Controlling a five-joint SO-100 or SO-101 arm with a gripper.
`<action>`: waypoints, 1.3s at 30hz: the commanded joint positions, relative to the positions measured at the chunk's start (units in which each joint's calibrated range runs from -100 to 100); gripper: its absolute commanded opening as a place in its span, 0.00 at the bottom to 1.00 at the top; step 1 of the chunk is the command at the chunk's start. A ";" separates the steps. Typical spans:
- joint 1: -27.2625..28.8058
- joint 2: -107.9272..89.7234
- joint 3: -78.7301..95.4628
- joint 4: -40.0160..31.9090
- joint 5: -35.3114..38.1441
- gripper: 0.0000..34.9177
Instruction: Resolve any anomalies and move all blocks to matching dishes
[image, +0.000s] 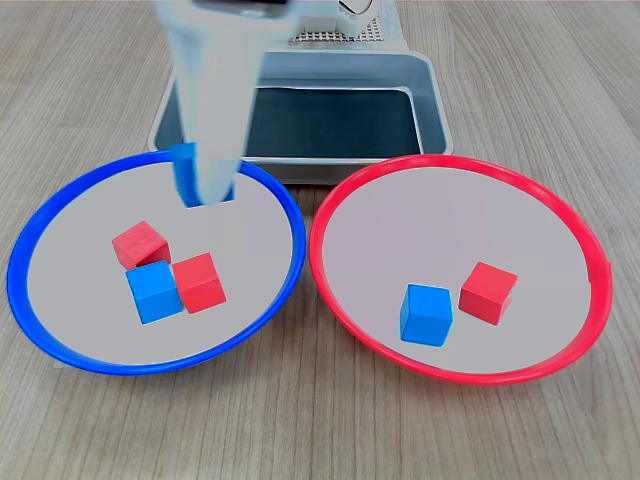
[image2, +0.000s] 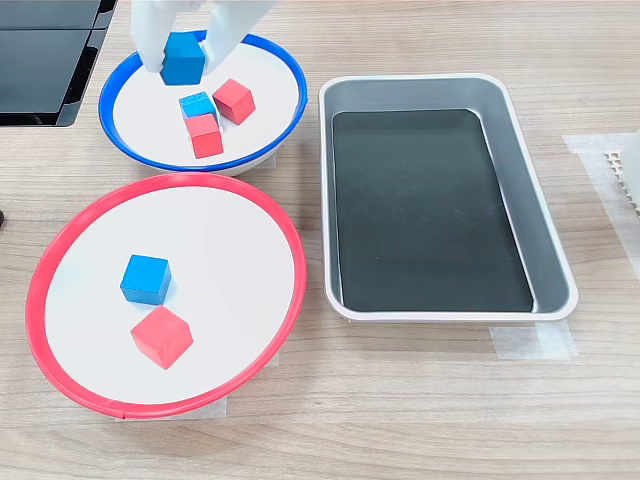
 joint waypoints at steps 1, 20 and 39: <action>5.45 0.23 2.03 -2.48 3.86 0.02; 7.34 -0.20 9.31 1.48 6.54 0.39; 0.46 7.99 2.03 -8.42 0.34 0.37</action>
